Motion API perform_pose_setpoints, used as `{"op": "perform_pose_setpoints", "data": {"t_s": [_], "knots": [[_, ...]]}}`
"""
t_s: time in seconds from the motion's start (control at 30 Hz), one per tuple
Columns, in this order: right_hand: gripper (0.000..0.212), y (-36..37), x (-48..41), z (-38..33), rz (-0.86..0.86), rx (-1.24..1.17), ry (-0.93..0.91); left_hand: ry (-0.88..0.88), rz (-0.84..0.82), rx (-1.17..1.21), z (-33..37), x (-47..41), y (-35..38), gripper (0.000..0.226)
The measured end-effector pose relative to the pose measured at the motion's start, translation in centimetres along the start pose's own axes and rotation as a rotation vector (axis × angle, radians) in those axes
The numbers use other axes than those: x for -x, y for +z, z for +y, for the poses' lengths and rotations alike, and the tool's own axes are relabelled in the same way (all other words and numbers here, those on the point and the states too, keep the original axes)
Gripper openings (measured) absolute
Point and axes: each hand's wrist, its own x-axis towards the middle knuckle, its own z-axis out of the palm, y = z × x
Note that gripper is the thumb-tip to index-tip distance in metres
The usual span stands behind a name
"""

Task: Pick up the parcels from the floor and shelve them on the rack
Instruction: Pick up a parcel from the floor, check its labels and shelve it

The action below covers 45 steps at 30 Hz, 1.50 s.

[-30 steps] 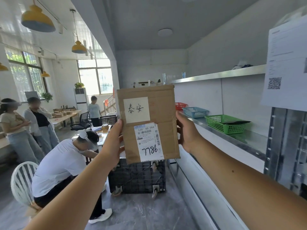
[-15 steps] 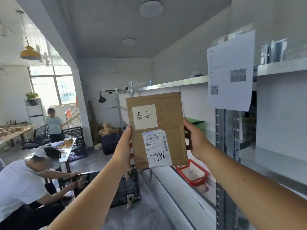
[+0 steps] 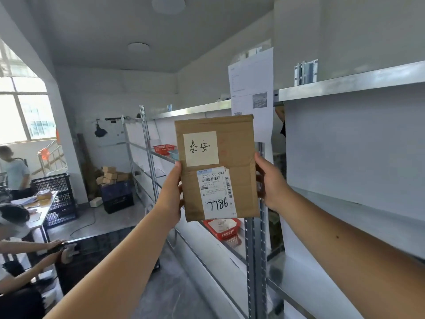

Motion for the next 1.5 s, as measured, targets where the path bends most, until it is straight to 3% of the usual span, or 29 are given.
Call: {"op": "perform_pose_setpoints", "data": {"t_s": [0.2,0.3,0.43,0.6,0.83,1.27,1.5], "knots": [[0.063,-4.0,2.2,-0.4,0.125,0.015,0.028,-0.041,-0.076,0.042,-1.0,0.8,3.9,0.071],[0.052,-5.9,3.4,-1.0,0.195,0.021,-0.018,-0.053,-0.148,0.056,-1.3,0.9,5.9,0.071],[0.047,-7.9,4.8,-2.3,0.305,0.03,-0.056,-0.054,-0.236,0.077,-1.7,0.2,8.6,0.083],[0.046,-9.7,6.7,-2.9,0.436,0.035,-0.105,-0.09,-0.39,0.085,-2.1,-0.4,11.3,0.052],[0.046,-11.9,10.9,-3.2,0.608,0.057,-0.126,-0.141,-0.577,0.103,-3.6,0.5,15.3,0.072],[0.051,-16.2,23.0,-5.3,0.956,0.037,-0.168,-0.256,-0.96,0.081,-4.6,7.7,24.5,0.059],[0.04,-19.4,30.4,-7.4,1.092,0.159,-0.243,-0.354,-1.152,0.042,-4.8,13.6,30.2,0.078]]}}
